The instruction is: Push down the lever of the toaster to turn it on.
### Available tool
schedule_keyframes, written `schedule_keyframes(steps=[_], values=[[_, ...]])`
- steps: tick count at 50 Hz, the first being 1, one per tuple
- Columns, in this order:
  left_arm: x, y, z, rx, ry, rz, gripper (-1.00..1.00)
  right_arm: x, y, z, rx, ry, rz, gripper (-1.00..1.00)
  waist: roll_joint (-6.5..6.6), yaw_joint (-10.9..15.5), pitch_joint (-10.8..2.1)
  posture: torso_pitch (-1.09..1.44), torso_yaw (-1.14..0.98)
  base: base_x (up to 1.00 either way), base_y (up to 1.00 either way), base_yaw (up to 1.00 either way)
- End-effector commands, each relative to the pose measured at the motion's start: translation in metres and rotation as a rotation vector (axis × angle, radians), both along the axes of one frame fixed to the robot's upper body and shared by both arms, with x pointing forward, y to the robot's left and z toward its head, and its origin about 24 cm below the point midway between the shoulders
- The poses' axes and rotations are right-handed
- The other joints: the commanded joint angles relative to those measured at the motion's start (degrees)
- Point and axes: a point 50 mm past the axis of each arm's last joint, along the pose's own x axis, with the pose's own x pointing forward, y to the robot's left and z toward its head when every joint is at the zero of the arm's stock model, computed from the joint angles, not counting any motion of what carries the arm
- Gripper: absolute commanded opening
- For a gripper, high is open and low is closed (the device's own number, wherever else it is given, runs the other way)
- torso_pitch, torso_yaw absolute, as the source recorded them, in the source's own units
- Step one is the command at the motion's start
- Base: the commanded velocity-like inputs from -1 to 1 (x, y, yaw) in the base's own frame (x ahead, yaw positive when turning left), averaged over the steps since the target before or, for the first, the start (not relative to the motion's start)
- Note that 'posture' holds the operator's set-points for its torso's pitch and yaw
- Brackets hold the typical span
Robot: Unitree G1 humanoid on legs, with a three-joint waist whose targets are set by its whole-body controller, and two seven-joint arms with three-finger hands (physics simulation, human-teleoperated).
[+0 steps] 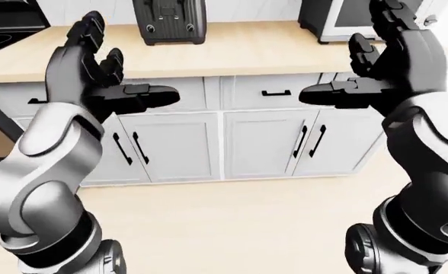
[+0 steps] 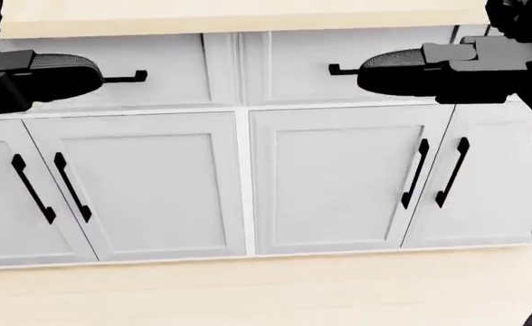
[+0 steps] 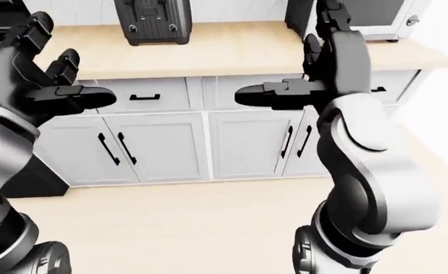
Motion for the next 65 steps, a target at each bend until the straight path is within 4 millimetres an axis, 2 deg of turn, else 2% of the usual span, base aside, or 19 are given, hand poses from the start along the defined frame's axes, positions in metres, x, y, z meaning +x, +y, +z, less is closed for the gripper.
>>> schedule_keyframes(steps=[1, 17, 20, 23, 24, 32, 36, 37, 38, 41, 45, 47, 49, 50, 51, 58, 63, 64, 65], values=[[-0.0044, -0.0017, 0.0114, -0.006, -0.076, -0.008, 1.00, -0.0068, -0.0003, 0.0136, 0.001, -0.095, 0.000, 1.00, 0.16, -0.18, -1.15, 0.00, 0.00, 0.12, 0.00, 0.00], [-0.0078, 0.0012, 0.0171, -0.019, -0.087, -0.001, 1.00, -0.0079, 0.0010, 0.0133, 0.001, -0.091, 0.010, 1.00, -0.49, -0.22, -0.73, 0.00, 0.00, 0.19, 0.06, 0.00], [-0.0084, 0.0008, 0.0175, -0.018, -0.089, -0.002, 1.00, -0.0071, 0.0010, 0.0126, -0.002, -0.088, 0.010, 1.00, 1.35, -0.77, -0.79, 0.00, 0.00, 0.21, 0.27, 0.00], [-0.0078, -0.0005, 0.0176, -0.017, -0.088, -0.005, 1.00, -0.0083, 0.0013, 0.0136, -0.002, -0.086, 0.010, 1.00, 5.92, -1.22, -1.82, 0.00, 0.00, 0.27, 0.35, 0.00], [-0.0078, -0.0005, 0.0178, -0.018, -0.088, -0.005, 1.00, -0.0085, 0.0012, 0.0139, -0.001, -0.087, 0.010, 1.00, 3.37, -0.70, -1.01, 0.00, 0.00, 0.27, 0.36, 0.00], [-0.0084, 0.0013, 0.0178, -0.012, -0.092, 0.002, 1.00, -0.0080, 0.0017, 0.0125, -0.003, -0.086, 0.013, 1.00, 0.54, -0.33, -0.38, 0.00, 0.00, 0.27, 0.38, 0.00], [-0.0087, -0.0001, 0.0182, -0.010, -0.092, 0.000, 1.00, -0.0080, 0.0009, 0.0126, 0.003, -0.087, 0.018, 1.00, -3.98, 0.29, -1.40, 0.00, 0.00, 0.27, 0.39, 0.00], [-0.0086, 0.0001, 0.0181, -0.010, -0.092, 0.001, 1.00, -0.0073, 0.0004, 0.0119, 0.003, -0.086, 0.017, 1.00, -1.75, -0.41, -0.61, 0.00, 0.00, 0.27, 0.39, 0.00], [-0.0088, 0.0002, 0.0183, -0.010, -0.092, 0.001, 1.00, -0.0072, 0.0004, 0.0116, 0.003, -0.085, 0.017, 1.00, -3.22, 0.22, -0.50, 0.00, 0.00, 0.27, 0.38, 0.00], [-0.0092, 0.0006, 0.0183, -0.011, -0.093, 0.002, 1.00, -0.0086, 0.0018, 0.0127, 0.002, -0.085, 0.018, 1.00, -3.12, -0.23, -1.54, 0.00, 0.00, 0.27, 0.39, 0.00], [-0.0086, 0.0011, 0.0177, -0.011, -0.090, 0.006, 1.00, -0.0082, 0.0023, 0.0121, 0.003, -0.085, 0.021, 1.00, -0.79, -1.00, -0.41, 0.00, 0.00, 0.27, 0.40, 0.00], [-0.0081, 0.0009, 0.0167, -0.011, -0.090, 0.005, 1.00, -0.0084, 0.0024, 0.0127, 0.004, -0.085, 0.022, 1.00, 1.47, -1.30, -0.78, 0.00, 0.00, 0.27, 0.41, 0.00], [-0.0084, 0.0006, 0.0172, -0.011, -0.089, 0.004, 1.00, -0.0087, 0.0026, 0.0133, 0.005, -0.086, 0.023, 1.00, 6.40, -1.29, -2.37, 0.00, 0.00, 0.27, 0.41, 0.00], [-0.0081, 0.0006, 0.0172, -0.012, -0.089, 0.005, 1.00, -0.0083, 0.0022, 0.0131, 0.006, -0.085, 0.022, 1.00, 3.75, -0.91, -1.51, 0.00, 0.00, 0.27, 0.41, 0.00], [-0.0078, 0.0008, 0.0171, -0.012, -0.090, 0.004, 1.00, -0.0080, 0.0024, 0.0129, 0.005, -0.085, 0.023, 1.00, 4.52, -1.08, -0.75, 0.00, 0.00, 0.27, 0.42, 0.00], [-0.0084, 0.0005, 0.0181, -0.012, -0.093, 0.003, 1.00, -0.0078, 0.0031, 0.0122, 0.006, -0.084, 0.027, 1.00, 0.77, -0.04, -0.40, 0.00, 0.00, 0.27, 0.41, 0.00], [-0.0094, -0.0006, 0.0191, -0.010, -0.094, 0.002, 1.00, -0.0080, 0.0028, 0.0124, 0.006, -0.085, 0.026, 1.00, -3.68, 0.58, -1.45, 0.00, 0.00, 0.27, 0.41, 0.00], [-0.0096, -0.0008, 0.0195, -0.010, -0.094, 0.001, 1.00, -0.0079, 0.0028, 0.0123, 0.006, -0.085, 0.026, 1.00, -2.03, -0.12, -0.91, 0.00, 0.00, 0.26, 0.40, 0.00], [-0.0098, -0.0011, 0.0197, -0.010, -0.094, 0.001, 1.00, -0.0080, 0.0030, 0.0124, 0.007, -0.085, 0.026, 1.00, -3.02, 0.32, -0.60, 0.00, 0.00, 0.25, 0.41, 0.00]])
